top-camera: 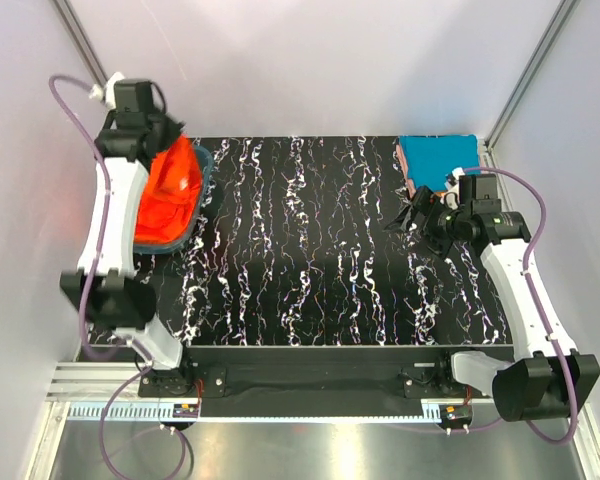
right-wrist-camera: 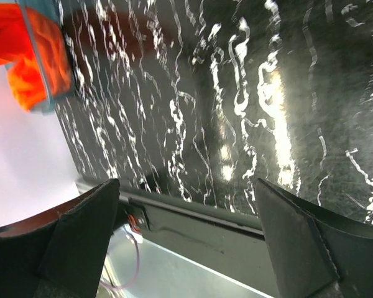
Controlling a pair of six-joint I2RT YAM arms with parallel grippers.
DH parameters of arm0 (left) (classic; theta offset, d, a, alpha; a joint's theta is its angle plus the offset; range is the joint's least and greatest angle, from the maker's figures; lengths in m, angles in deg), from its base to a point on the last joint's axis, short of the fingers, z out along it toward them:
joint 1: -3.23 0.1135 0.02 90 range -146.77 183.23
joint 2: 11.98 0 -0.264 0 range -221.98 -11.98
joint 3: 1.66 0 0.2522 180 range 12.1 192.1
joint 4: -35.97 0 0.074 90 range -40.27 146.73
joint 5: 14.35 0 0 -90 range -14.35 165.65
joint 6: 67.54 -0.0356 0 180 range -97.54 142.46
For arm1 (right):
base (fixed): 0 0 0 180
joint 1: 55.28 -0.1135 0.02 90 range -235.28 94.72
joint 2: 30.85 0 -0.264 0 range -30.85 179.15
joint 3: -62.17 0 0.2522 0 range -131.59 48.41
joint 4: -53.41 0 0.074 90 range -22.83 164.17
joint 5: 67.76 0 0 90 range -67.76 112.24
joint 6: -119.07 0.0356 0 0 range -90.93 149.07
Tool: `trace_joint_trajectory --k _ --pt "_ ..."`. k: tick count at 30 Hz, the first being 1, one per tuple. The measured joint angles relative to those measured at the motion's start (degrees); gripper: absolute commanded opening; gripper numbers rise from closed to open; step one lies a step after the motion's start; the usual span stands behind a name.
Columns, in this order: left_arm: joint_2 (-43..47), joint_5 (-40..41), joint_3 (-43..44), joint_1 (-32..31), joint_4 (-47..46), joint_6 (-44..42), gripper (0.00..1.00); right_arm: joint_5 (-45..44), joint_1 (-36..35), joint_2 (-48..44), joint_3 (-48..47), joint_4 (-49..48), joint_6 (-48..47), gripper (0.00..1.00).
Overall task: Fold and stack the t-shirts
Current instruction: Move the tshirt to the center of the board
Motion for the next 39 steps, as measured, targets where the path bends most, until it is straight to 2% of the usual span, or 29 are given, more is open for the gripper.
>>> trace_joint_trajectory --k 6,9,15,20,21,22,23,26,28,29,30,31,33,35,39 --pt "17.7 -5.1 3.1 -21.3 -7.1 -7.8 0.00 0.6 -4.5 -0.1 0.2 -0.1 -0.4 0.96" --pt "23.7 -6.4 4.5 -27.7 -7.5 -8.2 0.00 2.3 -5.1 -1.0 2.0 -1.3 0.2 0.98" --pt "30.0 -9.4 3.2 -33.5 -9.5 -5.6 0.00 6.1 -5.3 -4.2 5.9 -2.1 2.0 0.98" --pt "27.0 -13.9 -5.0 -36.6 -10.3 -2.5 0.00 6.5 -5.4 -8.0 6.0 -1.2 2.1 0.98" --pt "25.2 -15.0 -6.3 -37.1 -10.3 -2.2 0.07 6.4 -5.4 -8.8 5.9 -0.6 2.0 0.98" --pt "22.5 -16.5 -7.3 -37.6 -10.3 -2.1 0.23 6.3 -5.4 -9.5 5.9 0.1 2.0 0.96" --pt "18.1 -18.4 -8.0 -38.1 -10.4 -1.8 0.64 6.2 -5.4 -10.2 5.9 0.8 1.8 0.95" --pt "5.6 -21.4 -6.2 -39.1 -8.9 -2.8 0.69 5.7 -5.4 -11.8 6.0 3.0 1.1 0.88" --pt "-4.4 -21.6 0.2 -39.8 -3.2 -5.2 0.72 5.0 -5.4 -12.9 6.4 4.1 0.4 0.81" --pt "-7.9 -21.5 3.2 -40.1 -1.1 -6.1 0.74 4.9 -5.4 -13.7 7.2 4.2 0.0 0.76" --pt "-11.8 -21.3 7.0 -40.3 1.8 -7.4 0.82 4.9 -5.4 -14.3 8.2 4.5 -0.3 0.72" --pt "-13.3 -21.1 8.3 -40.5 3.3 -8.5 0.82 5.1 -5.4 -15.0 9.4 4.6 -0.7 0.68" --pt "-12.7 -20.4 8.0 -40.7 6.4 -10.4 0.83 5.6 -5.5 -16.2 12.9 4.8 -0.9 0.64" --pt "-7.5 -19.6 2.9 -40.8 6.6 -11.8 0.83 6.7 -5.7 -17.1 16.6 4.0 -0.8 0.63" --pt "11.1 -17.7 -17.3 -40.1 4.4 -12.5 0.81 9.5 -7.7 -14.7 24.6 0.4 0.6 0.73"
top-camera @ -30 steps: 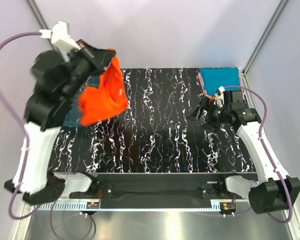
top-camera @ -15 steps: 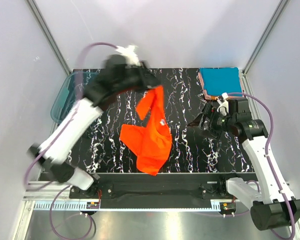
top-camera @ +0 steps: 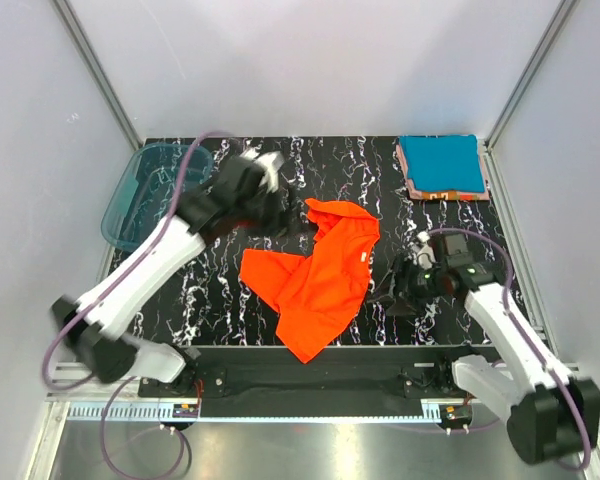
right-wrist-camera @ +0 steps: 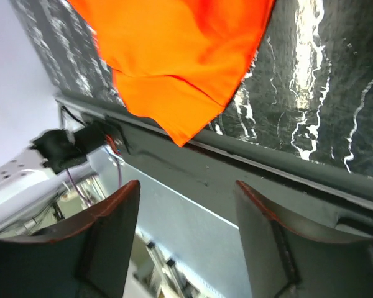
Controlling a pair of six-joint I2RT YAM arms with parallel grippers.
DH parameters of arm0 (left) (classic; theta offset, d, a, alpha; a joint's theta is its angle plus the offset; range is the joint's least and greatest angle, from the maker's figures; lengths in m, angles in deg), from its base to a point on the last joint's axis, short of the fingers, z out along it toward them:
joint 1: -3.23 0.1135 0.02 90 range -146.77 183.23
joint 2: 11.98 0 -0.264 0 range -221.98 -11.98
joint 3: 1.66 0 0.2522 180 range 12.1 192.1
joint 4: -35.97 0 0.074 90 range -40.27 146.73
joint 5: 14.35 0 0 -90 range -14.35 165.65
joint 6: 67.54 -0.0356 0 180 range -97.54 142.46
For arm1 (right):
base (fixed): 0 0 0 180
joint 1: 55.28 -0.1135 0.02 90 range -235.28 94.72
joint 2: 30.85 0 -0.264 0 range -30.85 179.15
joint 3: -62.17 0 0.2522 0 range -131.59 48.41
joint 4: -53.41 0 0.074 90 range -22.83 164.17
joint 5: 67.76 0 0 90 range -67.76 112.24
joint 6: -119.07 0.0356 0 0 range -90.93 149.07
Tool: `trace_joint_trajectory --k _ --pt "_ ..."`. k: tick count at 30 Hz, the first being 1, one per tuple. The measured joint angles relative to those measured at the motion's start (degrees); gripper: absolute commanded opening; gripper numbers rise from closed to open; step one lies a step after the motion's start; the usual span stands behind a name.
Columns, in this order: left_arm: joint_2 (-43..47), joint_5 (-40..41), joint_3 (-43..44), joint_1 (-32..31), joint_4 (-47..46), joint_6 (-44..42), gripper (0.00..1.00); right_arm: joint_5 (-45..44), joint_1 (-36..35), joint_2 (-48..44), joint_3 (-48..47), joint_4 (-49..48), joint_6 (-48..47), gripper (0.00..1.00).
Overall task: Fold and stack the t-shirts
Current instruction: Move the tshirt to the center of the board
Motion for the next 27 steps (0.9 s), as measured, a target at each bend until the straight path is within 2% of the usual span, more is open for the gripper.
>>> trace_joint_trajectory --k 2,5,8,10,12,15,20,23,24,27 --pt "9.2 0.5 -11.1 1.5 -1.2 0.9 0.81 -0.1 -2.3 3.8 2.6 -3.7 1.4 0.81" --pt "16.7 0.9 -24.5 5.6 -1.9 3.0 0.81 -2.2 -4.0 9.7 3.7 -8.1 3.4 0.82" --pt "16.9 1.2 -34.3 9.9 -2.9 4.9 0.84 -5.0 -4.1 15.6 3.5 -13.8 5.5 0.77" --pt "15.4 1.2 -37.8 12.2 -2.8 5.5 0.87 -6.5 -4.1 20.3 3.1 -17.4 6.8 0.74" --pt "13.5 1.5 -38.6 14.6 -2.5 5.9 0.89 -7.9 -4.1 24.1 2.6 -19.9 7.3 0.65" --pt "9.9 2.2 -38.1 17.2 -3.4 5.8 0.89 -9.7 -4.1 29.6 0.9 -22.5 7.3 0.58" --pt "1.0 1.7 -36.7 18.8 -6.3 5.2 0.84 -10.7 -4.1 36.8 -2.3 -26.0 6.8 0.58" --pt "-3.8 1.0 -36.6 18.8 -7.8 5.5 0.79 -10.9 -4.1 39.5 -3.8 -26.8 6.8 0.54" --pt "-4.9 1.0 -36.6 18.8 -8.1 5.8 0.78 -10.7 -4.1 40.3 -4.4 -26.8 6.8 0.51" --pt "-6.8 0.9 -36.7 18.8 -9.2 6.3 0.71 -10.7 -4.1 43.0 -6.4 -27.6 6.3 0.27"
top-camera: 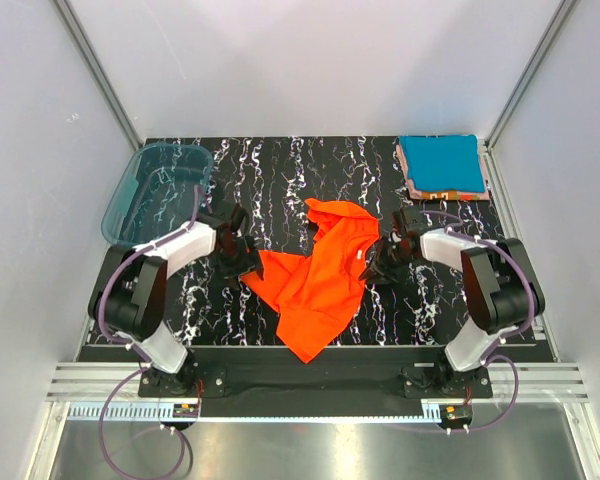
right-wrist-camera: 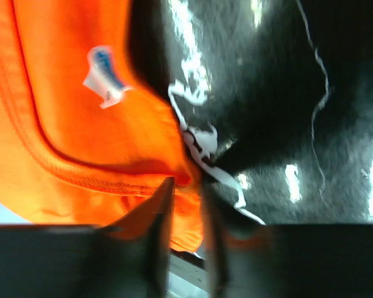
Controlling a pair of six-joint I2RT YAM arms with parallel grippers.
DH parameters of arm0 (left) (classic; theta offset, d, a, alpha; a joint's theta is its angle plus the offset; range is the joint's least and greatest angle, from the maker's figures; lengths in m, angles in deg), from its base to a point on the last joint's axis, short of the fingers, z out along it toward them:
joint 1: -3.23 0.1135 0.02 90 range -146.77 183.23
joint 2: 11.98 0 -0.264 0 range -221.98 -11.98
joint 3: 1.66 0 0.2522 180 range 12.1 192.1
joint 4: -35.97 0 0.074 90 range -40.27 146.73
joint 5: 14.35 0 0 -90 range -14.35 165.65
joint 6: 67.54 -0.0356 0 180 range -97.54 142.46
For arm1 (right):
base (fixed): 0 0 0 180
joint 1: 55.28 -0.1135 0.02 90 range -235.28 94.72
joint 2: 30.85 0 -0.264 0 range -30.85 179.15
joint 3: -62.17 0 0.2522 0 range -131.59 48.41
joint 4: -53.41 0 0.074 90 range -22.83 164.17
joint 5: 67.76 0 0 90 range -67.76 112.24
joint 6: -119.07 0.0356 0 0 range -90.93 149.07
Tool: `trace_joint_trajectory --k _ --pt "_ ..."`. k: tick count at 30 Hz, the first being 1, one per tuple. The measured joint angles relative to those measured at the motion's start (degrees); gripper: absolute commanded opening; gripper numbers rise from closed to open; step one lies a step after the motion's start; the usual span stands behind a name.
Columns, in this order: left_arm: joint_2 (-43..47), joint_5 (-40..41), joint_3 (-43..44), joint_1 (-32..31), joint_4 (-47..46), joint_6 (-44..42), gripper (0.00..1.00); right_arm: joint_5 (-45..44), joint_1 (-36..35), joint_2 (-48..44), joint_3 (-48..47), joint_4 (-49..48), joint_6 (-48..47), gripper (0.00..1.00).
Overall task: Fold and stack the t-shirts
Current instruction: Move the tshirt to the center of the board, then flatten the tshirt out
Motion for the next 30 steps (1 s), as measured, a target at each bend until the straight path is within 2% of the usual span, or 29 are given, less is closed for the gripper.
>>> trace_joint_trajectory --k 1,2,3,4,5,6,10,13,20,24,30 --pt "-0.3 0.0 0.0 0.0 -0.4 0.1 0.65 0.0 0.0 0.8 -0.5 -0.2 0.0 0.11" --pt "-0.7 -0.1 0.0 0.0 -0.8 0.2 0.51 0.0 0.0 1.7 -1.0 -0.3 -0.1 0.05" --pt "-1.2 -0.1 0.0 0.0 -1.4 0.4 0.41 0.0 0.0 2.1 -1.3 -0.3 -0.2 0.00" --pt "-2.0 -0.2 0.0 0.1 -1.9 0.2 0.32 0.0 0.0 2.4 -1.6 -0.1 -0.1 0.00" --pt "-2.9 -0.4 0.2 0.2 -2.0 0.0 0.11 -0.1 0.0 2.4 -1.9 0.1 -0.1 0.00" --pt "-3.5 -0.6 0.6 0.4 -1.7 -0.2 0.01 -0.3 0.0 2.4 -2.4 0.5 -0.1 0.00" --pt "-5.1 0.6 5.4 1.2 0.5 -2.6 0.00 -1.8 0.0 2.2 -8.0 5.6 -1.4 0.00" --pt "-3.5 5.0 12.6 1.6 3.8 -4.8 0.00 -4.9 0.0 0.8 -16.5 12.2 -3.7 0.00" --pt "11.8 17.7 27.5 1.9 8.6 -9.8 0.00 -13.7 0.4 -8.0 -35.8 27.2 -8.5 0.00" --pt "17.8 23.0 33.8 2.3 10.9 -10.6 0.00 -16.9 1.5 -13.6 -38.8 35.3 -9.1 0.00" --pt "24.0 28.5 32.7 2.4 14.3 -11.2 0.00 -19.9 1.9 -22.0 -38.7 47.2 -8.7 0.00"
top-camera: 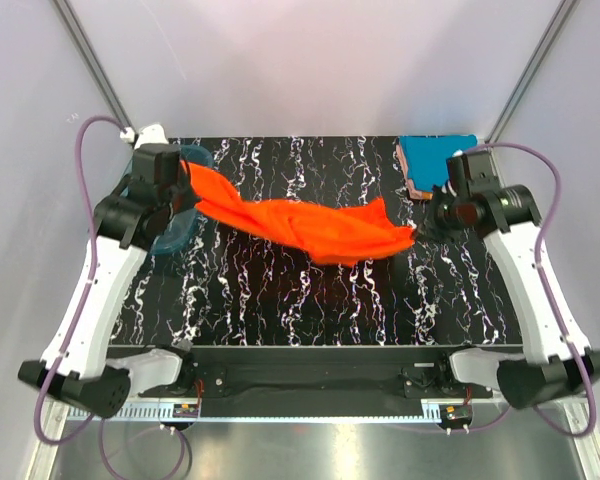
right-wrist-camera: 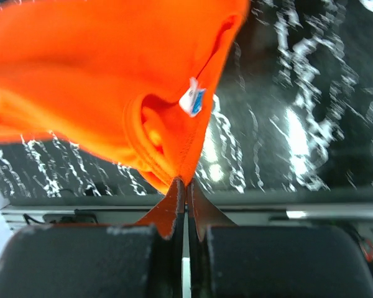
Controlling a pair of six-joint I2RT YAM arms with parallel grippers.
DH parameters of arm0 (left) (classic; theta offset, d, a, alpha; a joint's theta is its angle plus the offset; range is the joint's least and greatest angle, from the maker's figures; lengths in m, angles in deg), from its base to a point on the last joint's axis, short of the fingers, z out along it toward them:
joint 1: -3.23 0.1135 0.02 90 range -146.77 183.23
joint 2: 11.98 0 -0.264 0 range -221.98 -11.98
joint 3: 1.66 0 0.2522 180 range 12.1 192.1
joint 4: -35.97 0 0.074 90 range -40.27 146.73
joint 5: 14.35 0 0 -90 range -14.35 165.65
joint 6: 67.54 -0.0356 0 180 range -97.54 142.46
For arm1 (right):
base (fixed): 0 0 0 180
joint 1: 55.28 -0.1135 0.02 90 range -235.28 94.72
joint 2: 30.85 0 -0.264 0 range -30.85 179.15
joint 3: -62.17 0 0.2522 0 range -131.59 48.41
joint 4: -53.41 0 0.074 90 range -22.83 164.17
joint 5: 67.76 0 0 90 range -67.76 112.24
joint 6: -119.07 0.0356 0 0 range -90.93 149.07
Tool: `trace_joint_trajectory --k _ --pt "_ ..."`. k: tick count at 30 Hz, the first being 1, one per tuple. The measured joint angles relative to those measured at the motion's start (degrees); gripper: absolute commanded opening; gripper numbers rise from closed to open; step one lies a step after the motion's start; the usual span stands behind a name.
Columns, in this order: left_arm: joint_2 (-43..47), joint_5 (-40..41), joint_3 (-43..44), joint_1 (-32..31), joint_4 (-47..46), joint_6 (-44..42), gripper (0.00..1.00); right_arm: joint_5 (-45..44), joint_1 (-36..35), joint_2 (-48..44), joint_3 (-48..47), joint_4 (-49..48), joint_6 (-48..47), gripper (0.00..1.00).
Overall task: Fold and stack the t-shirts
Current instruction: Flatten the tshirt out
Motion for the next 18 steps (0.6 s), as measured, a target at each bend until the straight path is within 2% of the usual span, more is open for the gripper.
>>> trace_joint_trajectory --k 7,12,13,15,16,17,18 --pt "4.4 1.2 -5.2 0.0 -0.2 -1.7 0.00 -5.7 1.5 -5.3 -4.4 6.9 0.5 0.00" --pt "1.7 -2.3 -11.0 0.0 -2.4 -2.8 0.00 -7.1 10.8 -2.7 -3.2 6.4 -2.5 0.00" --pt "0.9 -3.3 -12.8 0.0 -3.4 -2.8 0.03 -7.1 12.2 -1.2 -1.7 6.2 -3.1 0.00" --pt "-1.5 -6.2 -15.6 0.0 -4.1 -3.2 0.19 -7.0 13.8 2.2 0.9 5.0 -3.8 0.00" --pt "-2.8 -7.4 -16.3 0.0 -4.2 -3.3 0.36 -7.0 14.5 4.8 2.1 4.0 -4.1 0.01" --pt "-4.9 -8.9 -16.7 0.0 -3.8 -3.7 0.41 -6.9 15.0 7.5 3.0 3.0 -4.4 0.05" --pt "-7.4 -9.9 -16.6 0.0 -3.5 -3.7 0.46 -6.8 15.5 9.9 3.5 2.0 -4.6 0.16"
